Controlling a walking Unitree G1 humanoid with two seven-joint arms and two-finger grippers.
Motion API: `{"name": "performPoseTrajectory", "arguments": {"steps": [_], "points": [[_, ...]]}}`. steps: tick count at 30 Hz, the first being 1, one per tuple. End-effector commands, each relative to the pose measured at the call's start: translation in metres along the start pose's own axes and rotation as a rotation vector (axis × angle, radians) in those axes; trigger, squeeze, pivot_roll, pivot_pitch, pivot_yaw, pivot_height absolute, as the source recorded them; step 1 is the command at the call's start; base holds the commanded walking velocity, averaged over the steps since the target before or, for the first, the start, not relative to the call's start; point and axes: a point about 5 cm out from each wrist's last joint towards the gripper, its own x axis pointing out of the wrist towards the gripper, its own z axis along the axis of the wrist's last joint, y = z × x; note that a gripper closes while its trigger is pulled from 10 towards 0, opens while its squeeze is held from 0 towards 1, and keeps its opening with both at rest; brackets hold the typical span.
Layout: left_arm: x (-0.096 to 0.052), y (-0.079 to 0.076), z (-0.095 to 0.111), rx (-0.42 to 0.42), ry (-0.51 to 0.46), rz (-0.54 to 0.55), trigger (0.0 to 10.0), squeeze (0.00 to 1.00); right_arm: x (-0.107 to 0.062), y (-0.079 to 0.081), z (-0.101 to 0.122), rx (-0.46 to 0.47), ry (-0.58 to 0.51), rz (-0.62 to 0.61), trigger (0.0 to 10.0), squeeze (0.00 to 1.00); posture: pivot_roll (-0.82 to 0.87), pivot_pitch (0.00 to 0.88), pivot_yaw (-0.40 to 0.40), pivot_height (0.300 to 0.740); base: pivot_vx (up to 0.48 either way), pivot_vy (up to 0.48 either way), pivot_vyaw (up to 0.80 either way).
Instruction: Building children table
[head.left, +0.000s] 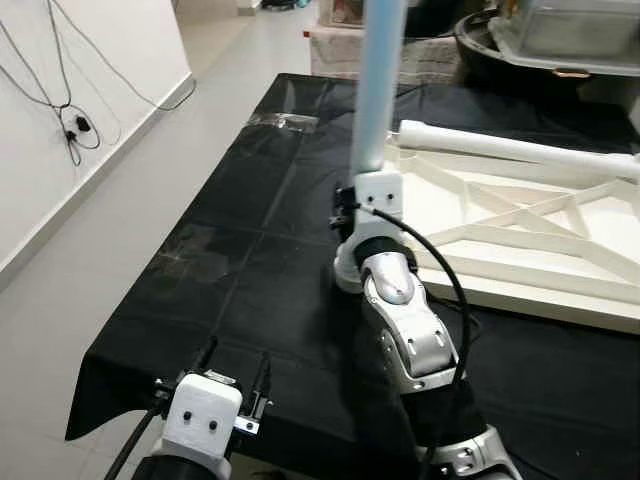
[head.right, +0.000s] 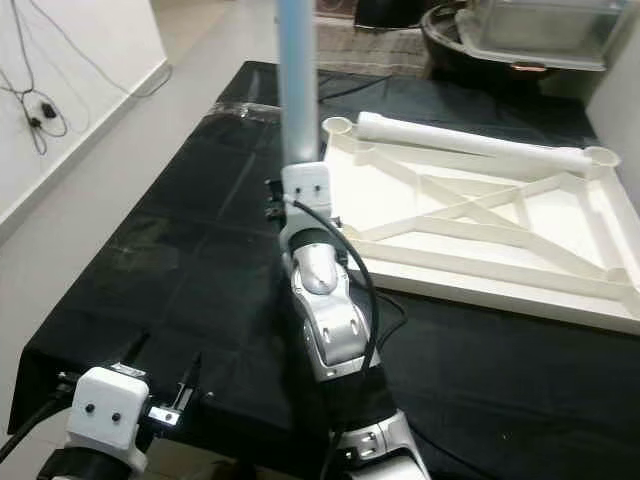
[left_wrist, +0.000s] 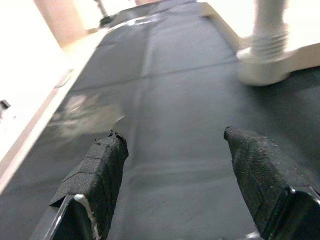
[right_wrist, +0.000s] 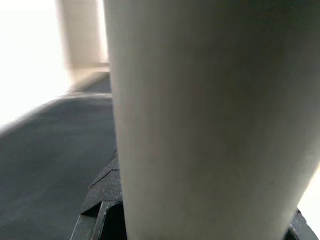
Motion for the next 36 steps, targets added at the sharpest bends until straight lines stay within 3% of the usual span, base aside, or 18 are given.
{"name": "performPoseTrajectory", "arguments": {"steps": [1, 5, 14, 19, 22, 24, 25, 29, 30, 31, 32, 33, 34, 35, 36], "points": [[-0.001, -0.001, -0.007, 0.0, 0.041, -0.008, 10.0, 0.0, -0.021, 0.009, -0.044, -0.011, 0.296, -0.193, 10.0, 0.0, 0.13, 0.218, 0.007, 0.74, 0.0, 0.0, 0.0], [-0.002, -0.001, -0.007, 0.002, 0.041, -0.011, 10.0, 0.0, -0.033, 0.017, -0.044, 0.062, 0.364, -0.269, 10.0, 0.0, 0.14, 0.222, 0.005, 0.74, 0.0, 0.0, 0.0], [-0.002, 0.001, -0.007, 0.007, 0.044, -0.016, 10.0, 0.0, -0.034, 0.017, -0.042, 0.094, 0.392, -0.28, 10.0, 0.0, 0.14, 0.222, 0.005, 0.74, 0.0, 0.0, 0.0], [-0.002, -0.001, -0.008, 0.007, 0.044, -0.022, 10.0, 0.0, -0.022, -0.001, -0.057, 0.138, 0.488, -0.387, 10.0, 0.0, 0.14, 0.221, 0.009, 0.74, 0.0, 0.0, 0.0], [-0.001, -0.001, -0.008, 0.008, 0.044, -0.025, 10.0, 0.0, -0.007, -0.023, -0.068, 0.114, 0.509, -0.5, 10.0, 0.0, 0.13, 0.218, 0.011, 0.74, 0.0, 0.0, 0.0], [-0.001, -0.001, -0.008, 0.008, 0.044, -0.025, 10.0, 0.0, -0.007, -0.023, -0.068, 0.114, 0.509, -0.5, 10.0, 0.0, 0.13, 0.218, 0.011, 0.74, 0.0, 0.0, 0.0], [-0.002, 0.0, -0.008, 0.012, 0.044, -0.029, 10.0, 0.0, 0.005, -0.039, -0.076, 0.111, 0.536, -0.539, 10.0, 0.0, 0.13, 0.211, 0.018, 0.74, 0.0, 0.0, 0.0], [-0.002, 0.0, -0.008, 0.012, 0.044, -0.03, 10.0, 0.0, 0.008, -0.042, -0.078, 0.125, 0.553, -0.533, 10.0, 0.0, 0.13, 0.211, 0.018, 0.74, 0.0, 0.0, 0.0], [-0.002, 0.0, -0.008, 0.013, 0.043, -0.031, 10.0, 0.0, 0.018, -0.025, -0.078, 0.17, 0.517, -0.223, 10.0, 0.0, 0.13, 0.208, 0.018, 0.74, 0.0, 0.0, 0.0], [-0.002, 0.0, -0.008, 0.014, 0.043, -0.032, 10.0, 0.0, 0.019, -0.018, -0.078, 0.197, 0.501, -0.11, 10.0, 0.0, 0.13, 0.205, 0.019, 0.74, 0.0, 0.0, 0.0], [-0.002, 0.0, -0.008, 0.014, 0.043, -0.032, 10.0, 0.0, 0.019, -0.018, -0.078, 0.197, 0.501, -0.11, 10.0, 0.0, 0.13, 0.205, 0.019, 0.74, 0.0, 0.0, 0.0], [-0.002, 0.0, -0.008, 0.015, 0.042, -0.033, 10.0, 0.0, 0.018, -0.009, -0.079, 0.216, 0.486, 0.043, 10.0, 0.0, 0.13, 0.205, 0.019, 0.74, 0.0, 0.0, 0.0], [-0.002, 0.0, -0.008, 0.015, 0.042, -0.033, 10.0, 0.0, 0.018, -0.009, -0.079, 0.216, 0.486, 0.043, 10.0, 0.0, 0.13, 0.205, 0.019, 0.74, 0.0, 0.0, 0.0], [-0.002, 0.0, -0.007, 0.017, 0.041, -0.031, 10.0, 0.0, 0.015, -0.001, -0.08, 0.301, 0.483, 0.184, 10.0, 0.0, 0.13, 0.2, 0.014, 0.74, 0.0, 0.0, 0.0], [-0.002, 0.0, -0.007, 0.019, 0.04, -0.03, 10.0, 0.0, 0.012, 0.006, -0.082, 0.319, 0.485, 0.306, 10.0, 0.0, 0.13, 0.2, 0.014, 0.74, 0.0, 0.0, 0.0]]}}
